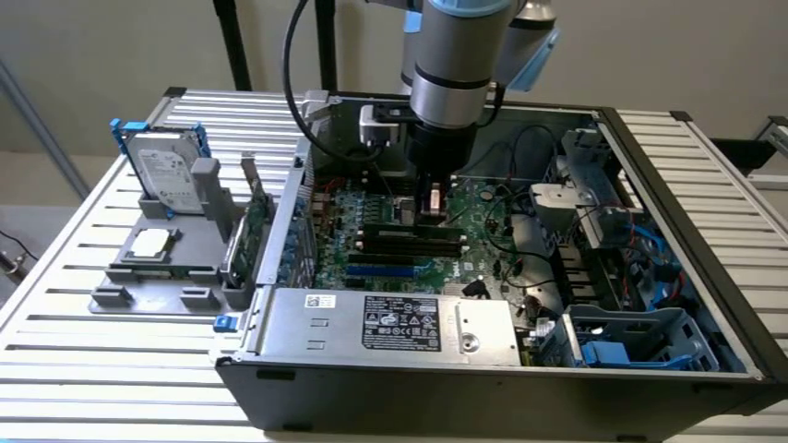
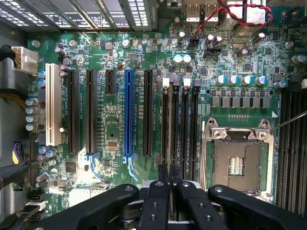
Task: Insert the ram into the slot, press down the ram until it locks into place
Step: 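Insert the ram into the slot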
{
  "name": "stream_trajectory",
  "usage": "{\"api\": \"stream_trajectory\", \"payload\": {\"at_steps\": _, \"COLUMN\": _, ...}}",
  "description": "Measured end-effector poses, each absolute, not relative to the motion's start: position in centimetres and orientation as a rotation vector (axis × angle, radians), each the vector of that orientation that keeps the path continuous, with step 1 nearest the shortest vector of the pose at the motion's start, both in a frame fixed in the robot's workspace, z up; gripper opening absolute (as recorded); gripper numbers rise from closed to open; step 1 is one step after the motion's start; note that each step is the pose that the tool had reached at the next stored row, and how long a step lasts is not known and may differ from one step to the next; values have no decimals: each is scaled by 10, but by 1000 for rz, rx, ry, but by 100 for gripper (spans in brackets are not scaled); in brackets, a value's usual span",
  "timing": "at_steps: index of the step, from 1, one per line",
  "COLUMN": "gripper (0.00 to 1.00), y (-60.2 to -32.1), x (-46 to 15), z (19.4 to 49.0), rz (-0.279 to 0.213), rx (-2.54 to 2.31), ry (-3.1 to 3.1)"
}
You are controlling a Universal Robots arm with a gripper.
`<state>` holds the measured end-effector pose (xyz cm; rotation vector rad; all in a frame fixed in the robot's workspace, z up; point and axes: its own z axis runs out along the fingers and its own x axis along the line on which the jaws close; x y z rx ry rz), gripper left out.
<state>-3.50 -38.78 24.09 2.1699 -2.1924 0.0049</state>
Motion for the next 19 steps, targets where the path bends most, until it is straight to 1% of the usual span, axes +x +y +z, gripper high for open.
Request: {"api": "stream_trajectory", "payload": {"at_steps": 19, "gripper": 13, "y": -389, "x": -34, "z": 237, "rz": 5, "rx": 2170, "ry": -2192}}
